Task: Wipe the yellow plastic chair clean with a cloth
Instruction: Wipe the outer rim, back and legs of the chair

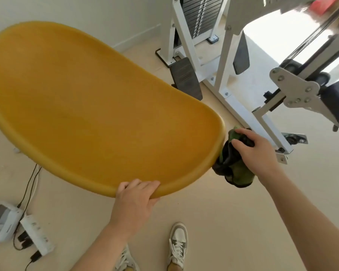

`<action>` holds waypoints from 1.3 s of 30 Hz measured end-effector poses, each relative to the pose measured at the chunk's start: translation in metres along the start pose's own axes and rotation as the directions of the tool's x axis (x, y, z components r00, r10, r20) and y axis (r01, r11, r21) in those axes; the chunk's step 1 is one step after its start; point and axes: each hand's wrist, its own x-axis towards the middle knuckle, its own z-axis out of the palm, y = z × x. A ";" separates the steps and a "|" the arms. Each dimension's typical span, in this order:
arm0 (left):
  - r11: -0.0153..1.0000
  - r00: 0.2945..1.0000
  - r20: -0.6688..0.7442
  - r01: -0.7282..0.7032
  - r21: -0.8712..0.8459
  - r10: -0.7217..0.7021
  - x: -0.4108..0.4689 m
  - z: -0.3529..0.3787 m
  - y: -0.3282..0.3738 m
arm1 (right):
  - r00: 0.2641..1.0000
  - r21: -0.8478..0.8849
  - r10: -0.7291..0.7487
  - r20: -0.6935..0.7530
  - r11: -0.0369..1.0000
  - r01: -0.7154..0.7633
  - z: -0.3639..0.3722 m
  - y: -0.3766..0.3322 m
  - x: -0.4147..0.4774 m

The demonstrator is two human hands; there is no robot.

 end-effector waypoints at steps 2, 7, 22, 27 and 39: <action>1.000 0.997 0.077 0.010 -0.026 -0.008 -0.027 -0.012 -0.026 | 0.996 -0.093 -0.095 -0.002 0.991 0.094 0.005 -0.002 -0.008; 0.975 0.924 0.337 0.214 -0.066 -0.180 -0.083 -0.063 -0.105 | 0.919 -0.318 -0.196 0.342 0.896 0.309 0.051 -0.012 -0.042; 0.788 0.705 0.362 0.488 0.375 -0.610 -0.138 -0.072 -0.134 | 0.873 0.225 -0.263 0.411 0.957 0.182 0.139 -0.033 -0.176; 0.837 0.597 0.589 0.425 0.345 -0.545 -0.138 -0.023 -0.092 | 0.912 0.463 -0.147 0.384 0.885 -0.052 0.126 -0.060 -0.154; 0.766 0.748 0.350 0.633 -0.117 -0.564 0.082 -0.039 -0.027 | 0.903 0.512 -0.283 0.322 0.855 0.085 0.073 -0.139 0.063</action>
